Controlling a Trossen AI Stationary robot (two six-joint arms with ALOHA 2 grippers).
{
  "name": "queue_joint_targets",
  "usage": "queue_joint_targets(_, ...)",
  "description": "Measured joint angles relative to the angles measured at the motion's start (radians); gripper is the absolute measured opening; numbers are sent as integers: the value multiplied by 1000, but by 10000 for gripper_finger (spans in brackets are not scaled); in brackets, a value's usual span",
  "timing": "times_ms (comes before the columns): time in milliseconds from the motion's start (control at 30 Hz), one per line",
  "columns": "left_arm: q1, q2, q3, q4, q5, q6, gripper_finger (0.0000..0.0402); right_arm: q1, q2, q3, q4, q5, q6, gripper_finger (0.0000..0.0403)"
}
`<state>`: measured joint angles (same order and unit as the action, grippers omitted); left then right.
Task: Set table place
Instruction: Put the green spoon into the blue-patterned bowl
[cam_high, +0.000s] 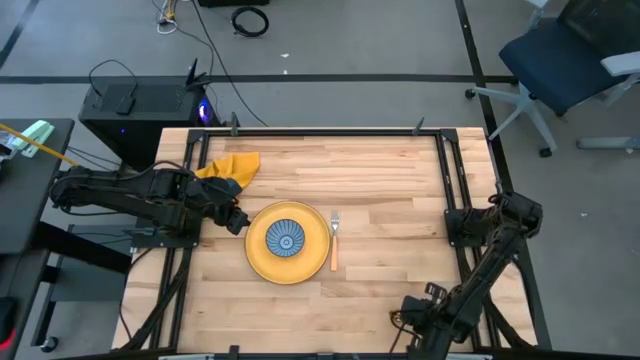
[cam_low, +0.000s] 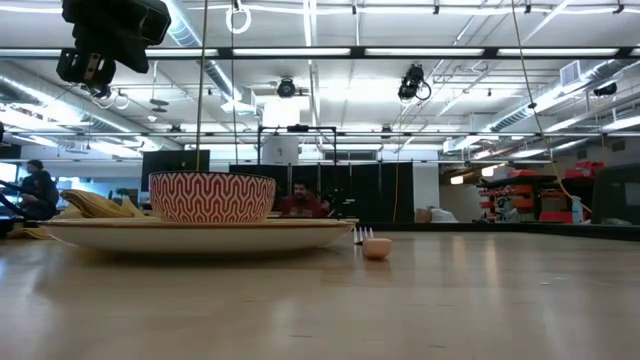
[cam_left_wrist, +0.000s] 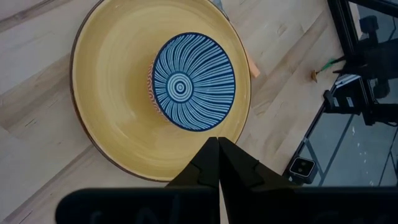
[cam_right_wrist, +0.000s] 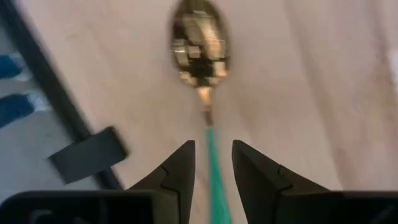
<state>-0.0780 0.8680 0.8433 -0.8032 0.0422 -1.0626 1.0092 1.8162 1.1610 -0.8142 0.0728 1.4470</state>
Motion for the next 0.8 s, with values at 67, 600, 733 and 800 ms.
queue_joint_targets(67, 0, 0, 0, 0, 0, 0, 9, 0, 2, 0, 19, -1, -31, 112)
queue_joint_targets(600, 0, 0, 0, 0, 0, 0, 9, -14, 16, -71, 112, -67, -37, 117)
queue_joint_targets(733, 0, 0, 0, 0, 0, 0, 9, -14, 16, -71, 108, -67, -55, 118)
queue_joint_targets(800, 0, 0, 0, 0, 0, 0, 9, -14, 16, -73, 107, -67, -55, 118)
